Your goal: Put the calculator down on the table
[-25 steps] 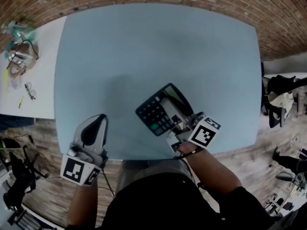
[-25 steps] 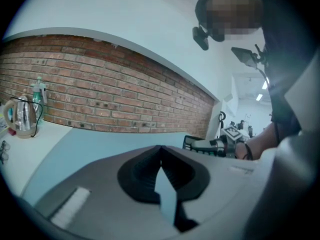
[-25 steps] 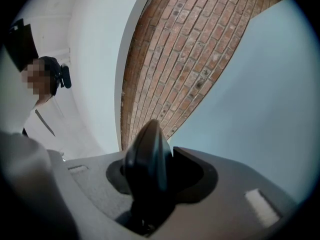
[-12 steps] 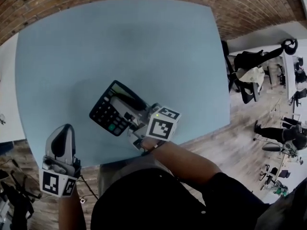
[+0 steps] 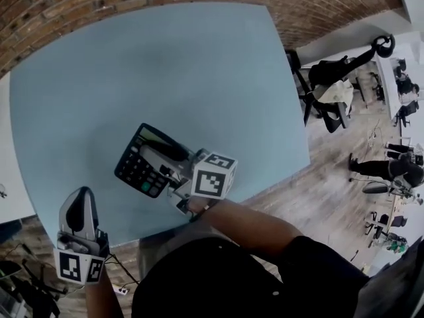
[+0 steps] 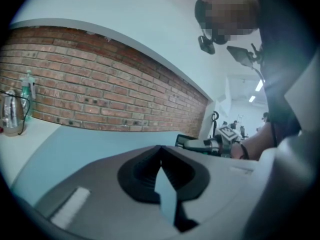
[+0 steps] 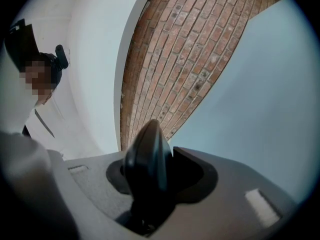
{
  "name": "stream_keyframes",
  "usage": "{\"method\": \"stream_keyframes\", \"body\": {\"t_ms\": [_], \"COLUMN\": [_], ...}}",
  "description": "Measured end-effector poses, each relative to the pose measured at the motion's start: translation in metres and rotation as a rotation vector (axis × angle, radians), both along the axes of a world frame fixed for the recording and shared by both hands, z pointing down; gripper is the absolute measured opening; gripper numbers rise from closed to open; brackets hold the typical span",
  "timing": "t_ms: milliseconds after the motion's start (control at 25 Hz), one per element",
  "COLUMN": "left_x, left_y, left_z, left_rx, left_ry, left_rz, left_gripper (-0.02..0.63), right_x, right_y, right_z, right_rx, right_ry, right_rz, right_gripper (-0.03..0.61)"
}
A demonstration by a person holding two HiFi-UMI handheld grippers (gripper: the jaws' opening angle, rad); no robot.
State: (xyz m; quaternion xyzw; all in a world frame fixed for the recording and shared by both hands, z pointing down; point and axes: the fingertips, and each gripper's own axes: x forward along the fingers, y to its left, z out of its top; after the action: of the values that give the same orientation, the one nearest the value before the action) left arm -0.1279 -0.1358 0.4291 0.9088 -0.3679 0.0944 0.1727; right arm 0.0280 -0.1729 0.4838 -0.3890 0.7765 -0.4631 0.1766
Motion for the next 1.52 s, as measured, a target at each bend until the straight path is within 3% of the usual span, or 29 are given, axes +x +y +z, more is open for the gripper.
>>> {"method": "stream_keyframes", "body": {"t_ms": [400,680,1000,1520], "left_x": [-0.004,0.021,0.033,0.019], "left_y": [-0.001,0.009,0.007,0.000], "left_z": [0.007,0.003,-0.002,0.000], "left_rx": [-0.015,0.022,0.011,-0.009], "left_ry": [0.000,-0.003,0.006,0.018], "left_rz": [-0.004,0.045,0.032,0.012], "left_gripper": [-0.015,-0.015,-0.015,-0.015], "right_x": [-0.002,0.013,0.022,0.009], "right_y": [0.001,0.012,0.015,0.008], "right_z": [0.006,0.000,0.003,0.011], "right_rx": [-0.012,-0.021,-0.026,-0.034], "right_ry": [-0.007,-0.001,-0.002,0.010], "right_rz": [0.010,0.017,0.026,0.025], "right_gripper": [0.137,0.137,0.137,0.137]}}
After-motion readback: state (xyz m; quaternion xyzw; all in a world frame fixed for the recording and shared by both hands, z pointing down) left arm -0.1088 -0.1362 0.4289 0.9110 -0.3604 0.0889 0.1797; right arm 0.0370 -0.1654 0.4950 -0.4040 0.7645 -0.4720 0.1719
